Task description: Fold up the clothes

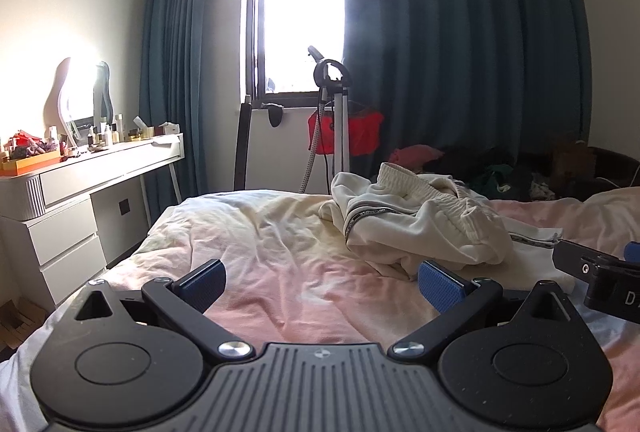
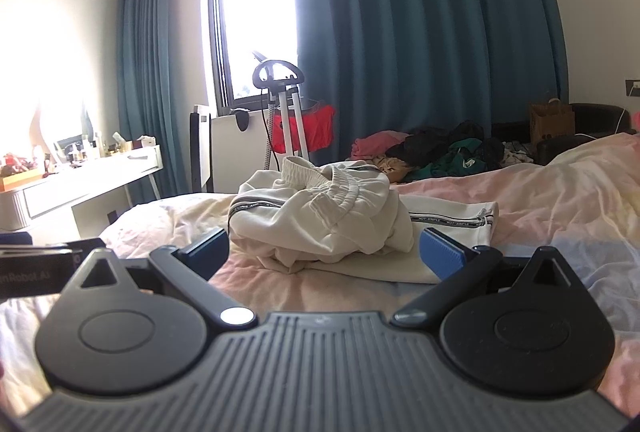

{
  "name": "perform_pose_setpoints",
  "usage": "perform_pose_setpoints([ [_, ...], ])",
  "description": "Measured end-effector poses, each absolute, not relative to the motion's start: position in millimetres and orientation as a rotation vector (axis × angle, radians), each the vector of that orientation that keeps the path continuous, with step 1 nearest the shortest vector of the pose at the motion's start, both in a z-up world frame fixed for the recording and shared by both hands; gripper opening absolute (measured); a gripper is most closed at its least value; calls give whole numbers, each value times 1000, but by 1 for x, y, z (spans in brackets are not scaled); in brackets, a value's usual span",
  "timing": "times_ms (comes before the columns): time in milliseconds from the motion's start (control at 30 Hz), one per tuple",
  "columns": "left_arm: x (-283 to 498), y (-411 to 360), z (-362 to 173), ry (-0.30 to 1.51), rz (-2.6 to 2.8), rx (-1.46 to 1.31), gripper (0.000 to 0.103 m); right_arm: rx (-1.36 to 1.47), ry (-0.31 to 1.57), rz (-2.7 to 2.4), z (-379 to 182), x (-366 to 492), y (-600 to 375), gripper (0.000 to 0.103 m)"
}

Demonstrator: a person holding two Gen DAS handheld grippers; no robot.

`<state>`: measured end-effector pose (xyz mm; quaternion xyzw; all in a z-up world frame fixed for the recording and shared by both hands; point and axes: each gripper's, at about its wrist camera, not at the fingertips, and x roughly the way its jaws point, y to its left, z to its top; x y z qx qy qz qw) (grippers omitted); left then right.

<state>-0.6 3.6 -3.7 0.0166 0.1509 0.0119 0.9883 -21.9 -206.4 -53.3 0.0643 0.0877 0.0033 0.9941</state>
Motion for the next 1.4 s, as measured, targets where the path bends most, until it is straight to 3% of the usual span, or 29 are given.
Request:
perform_pose_setpoints([
  [667,-1,-1,-6,290,-7,54,103,130,177,0,-47,-25,-204,103],
  [867,-1,2,4,279,-69,66,103,41,71,-87,-42,-38,-193,103],
  [1167,27,21,30,277,-88,99,103,134,228,14,-45,12,-203,102],
  [1233,43,31,21,291,-83,94,103,141,266,-3,-43,35,-202,95],
  [1300,58,40,10,314,-91,57,103,165,301,-32,-41,66,-205,74],
  [1400,81,50,-6,354,-101,-27,103,196,336,-66,-41,117,-208,72],
])
